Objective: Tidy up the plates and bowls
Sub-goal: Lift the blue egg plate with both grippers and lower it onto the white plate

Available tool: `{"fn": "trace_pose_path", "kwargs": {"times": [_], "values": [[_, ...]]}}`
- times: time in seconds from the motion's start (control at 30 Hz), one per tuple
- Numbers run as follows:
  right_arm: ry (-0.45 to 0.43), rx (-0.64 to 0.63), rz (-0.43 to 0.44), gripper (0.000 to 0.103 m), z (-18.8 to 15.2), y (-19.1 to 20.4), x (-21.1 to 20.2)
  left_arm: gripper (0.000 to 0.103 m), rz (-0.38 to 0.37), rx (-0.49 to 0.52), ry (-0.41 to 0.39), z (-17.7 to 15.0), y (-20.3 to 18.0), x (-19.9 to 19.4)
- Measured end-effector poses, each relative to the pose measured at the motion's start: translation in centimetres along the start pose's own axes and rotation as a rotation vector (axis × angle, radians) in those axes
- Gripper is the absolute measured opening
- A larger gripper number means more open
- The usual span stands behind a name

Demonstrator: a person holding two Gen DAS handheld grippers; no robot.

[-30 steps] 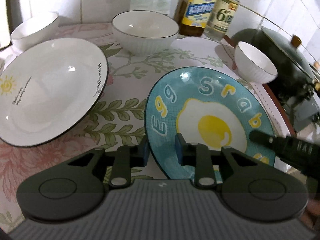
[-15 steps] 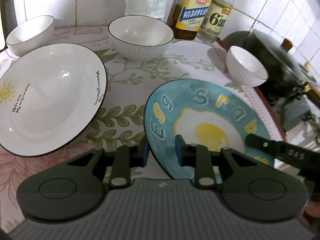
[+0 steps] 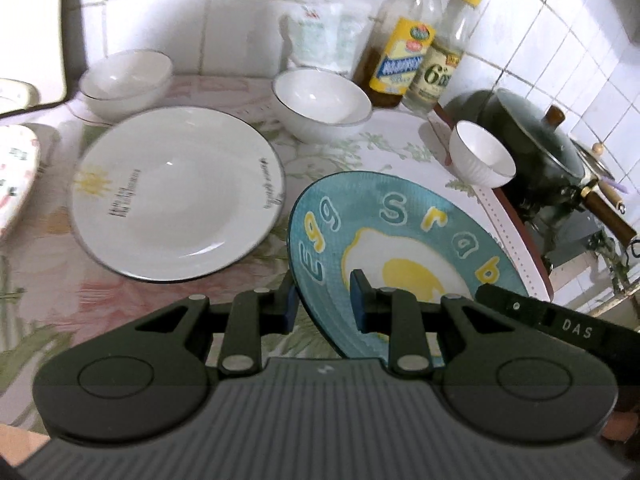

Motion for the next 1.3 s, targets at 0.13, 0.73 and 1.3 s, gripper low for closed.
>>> {"fn": "trace_pose_path", "kwargs": {"times": [0.13,0.73,1.3], "values": [[0.006,-0.028,0.034,0.021,-1.0,2.8,-0.3,0.025,0.017,-0.034,-0.028,-0.4,2.3,-2.6],[0.132,-0.147,0.134,0.023,-2.2,12.7,7.5,0.025,0.182,-0.188,-0.101,-1.4,12.3,-4.7],[0.186,-0.215,0.053,0.023,0.0,14.4,13.0,0.025,0.18,-0.241,-0.016,-0.2,16.0,0.6]]}}
Point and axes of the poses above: each gripper's, at about its wrist camera, not at the fingertips, and x roughly the way its jaws point, y to its left, z to its top, the point moved 3 cm from there along x, roughly the way its jaws point, and after that the axes turned 6 degrees about x, right-handed, at the moved point
